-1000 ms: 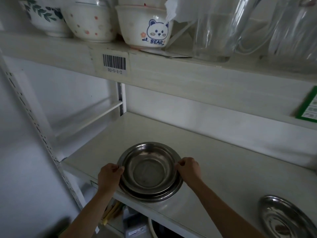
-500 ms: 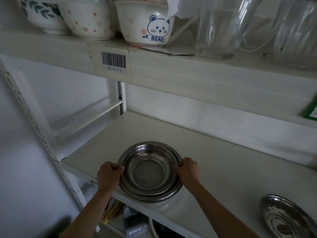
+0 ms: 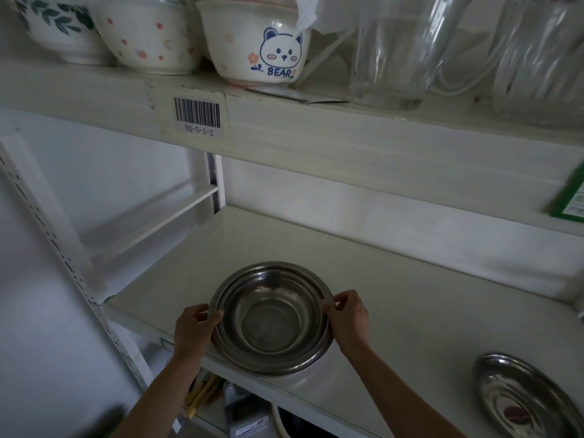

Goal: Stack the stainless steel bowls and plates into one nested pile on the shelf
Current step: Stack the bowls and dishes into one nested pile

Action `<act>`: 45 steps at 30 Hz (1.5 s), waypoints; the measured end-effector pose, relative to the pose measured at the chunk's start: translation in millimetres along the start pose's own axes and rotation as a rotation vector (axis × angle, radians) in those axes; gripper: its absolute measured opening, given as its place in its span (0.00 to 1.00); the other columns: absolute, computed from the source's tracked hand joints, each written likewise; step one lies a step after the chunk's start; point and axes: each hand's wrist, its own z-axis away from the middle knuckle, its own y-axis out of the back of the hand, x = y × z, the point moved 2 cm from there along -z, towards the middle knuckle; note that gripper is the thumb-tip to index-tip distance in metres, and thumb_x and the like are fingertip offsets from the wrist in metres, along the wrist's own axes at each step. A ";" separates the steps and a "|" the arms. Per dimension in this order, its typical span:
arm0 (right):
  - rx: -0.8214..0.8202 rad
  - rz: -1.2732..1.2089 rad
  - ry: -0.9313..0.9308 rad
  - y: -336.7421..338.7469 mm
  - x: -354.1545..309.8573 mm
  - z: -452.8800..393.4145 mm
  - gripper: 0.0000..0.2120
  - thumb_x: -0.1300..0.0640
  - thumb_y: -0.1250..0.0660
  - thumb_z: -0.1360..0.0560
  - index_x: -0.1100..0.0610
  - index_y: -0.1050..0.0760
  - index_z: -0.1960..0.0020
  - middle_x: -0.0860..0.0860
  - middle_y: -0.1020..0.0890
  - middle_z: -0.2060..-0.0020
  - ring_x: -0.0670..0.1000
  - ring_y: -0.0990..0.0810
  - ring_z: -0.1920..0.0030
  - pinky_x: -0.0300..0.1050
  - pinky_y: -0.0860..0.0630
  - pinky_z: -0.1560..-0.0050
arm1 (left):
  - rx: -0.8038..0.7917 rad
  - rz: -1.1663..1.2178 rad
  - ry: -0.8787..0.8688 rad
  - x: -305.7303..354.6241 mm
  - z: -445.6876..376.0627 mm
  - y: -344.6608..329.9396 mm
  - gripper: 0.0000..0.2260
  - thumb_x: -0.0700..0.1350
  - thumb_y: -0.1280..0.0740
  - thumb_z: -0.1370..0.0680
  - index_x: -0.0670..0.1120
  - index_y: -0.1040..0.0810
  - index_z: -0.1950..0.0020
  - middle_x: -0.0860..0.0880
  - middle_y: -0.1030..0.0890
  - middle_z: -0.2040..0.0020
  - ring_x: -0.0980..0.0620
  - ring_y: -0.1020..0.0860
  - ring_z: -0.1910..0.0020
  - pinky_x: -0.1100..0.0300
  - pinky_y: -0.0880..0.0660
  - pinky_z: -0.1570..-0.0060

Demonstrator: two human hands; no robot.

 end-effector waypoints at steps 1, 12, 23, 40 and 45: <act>0.004 -0.021 -0.033 -0.8 4.0 -1.4 0.12 0.51 0.29 0.30 0.54 0.26 0.51 0.50 0.21 0.57 0.51 0.22 0.57 0.44 0.29 0.61 | -0.026 0.061 0.022 0.2 0.6 -0.5 0.11 0.45 0.30 0.26 0.41 0.21 0.47 0.42 0.18 0.51 0.43 0.20 0.50 0.46 0.23 0.44; -0.099 -0.610 -0.461 -20.6 29.9 -8.5 0.09 0.57 0.30 0.25 0.62 0.20 0.50 0.56 0.20 0.65 0.54 0.25 0.65 0.45 0.27 0.65 | -0.143 0.431 0.239 -4.2 -3.9 -7.2 0.14 0.45 0.32 0.23 0.43 0.25 0.39 0.41 0.19 0.46 0.42 0.20 0.48 0.51 0.22 0.53; 0.049 -0.598 -0.462 14.6 59.2 -1.0 0.09 0.57 0.30 0.25 0.63 0.21 0.51 0.55 0.23 0.68 0.52 0.29 0.69 0.42 0.34 0.72 | -0.209 0.454 0.228 11.6 6.2 -42.6 0.07 0.42 0.31 0.24 0.42 0.22 0.47 0.42 0.20 0.55 0.45 0.24 0.58 0.52 0.26 0.57; 0.321 -0.668 -0.494 103.4 109.3 32.0 0.10 0.59 0.31 0.24 0.66 0.21 0.50 0.55 0.25 0.69 0.50 0.30 0.70 0.42 0.36 0.71 | -0.360 0.383 0.183 26.4 36.0 -134.8 0.09 0.40 0.28 0.28 0.39 0.19 0.49 0.38 0.19 0.57 0.45 0.23 0.58 0.53 0.28 0.57; 0.313 -0.678 -0.517 115.7 116.6 37.0 0.10 0.58 0.31 0.24 0.65 0.21 0.49 0.55 0.24 0.66 0.50 0.29 0.68 0.43 0.33 0.70 | -0.375 0.385 0.161 28.9 42.0 -148.0 0.06 0.39 0.28 0.27 0.41 0.18 0.51 0.37 0.18 0.54 0.44 0.21 0.56 0.47 0.24 0.51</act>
